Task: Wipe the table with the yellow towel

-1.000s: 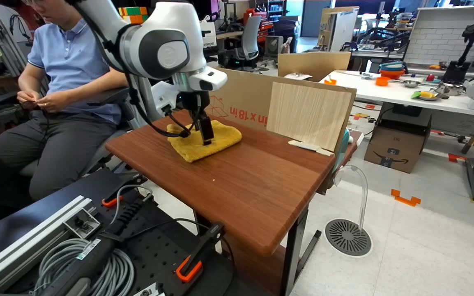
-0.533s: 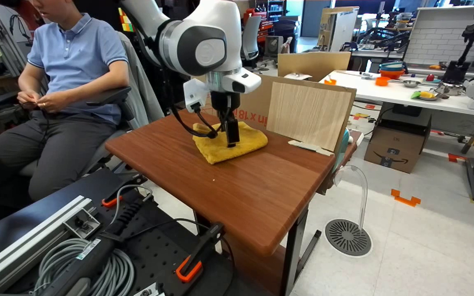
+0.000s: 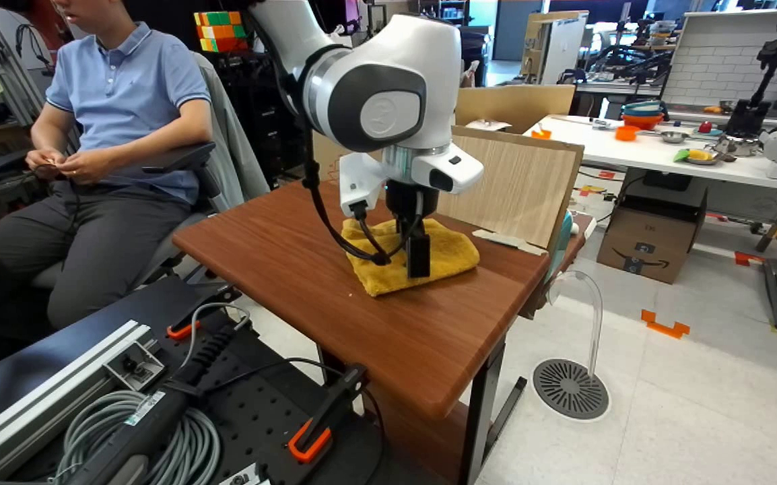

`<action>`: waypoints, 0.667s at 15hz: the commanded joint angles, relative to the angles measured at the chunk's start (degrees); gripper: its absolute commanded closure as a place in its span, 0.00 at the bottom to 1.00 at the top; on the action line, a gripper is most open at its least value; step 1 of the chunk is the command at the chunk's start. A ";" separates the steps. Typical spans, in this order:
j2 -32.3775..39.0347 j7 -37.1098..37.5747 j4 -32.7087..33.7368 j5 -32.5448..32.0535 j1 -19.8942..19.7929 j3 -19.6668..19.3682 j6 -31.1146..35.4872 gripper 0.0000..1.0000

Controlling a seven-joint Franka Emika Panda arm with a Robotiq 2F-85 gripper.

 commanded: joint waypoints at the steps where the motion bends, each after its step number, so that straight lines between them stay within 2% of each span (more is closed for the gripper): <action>1: 0.44 -4.47 -0.39 2.81 -4.85 0.79 0.05 0.00; 4: -1.18 -6.08 -2.48 2.44 -5.35 1.10 1.25 0.00; 10: -7.06 -11.62 -14.50 0.46 -1.56 4.59 8.42 0.00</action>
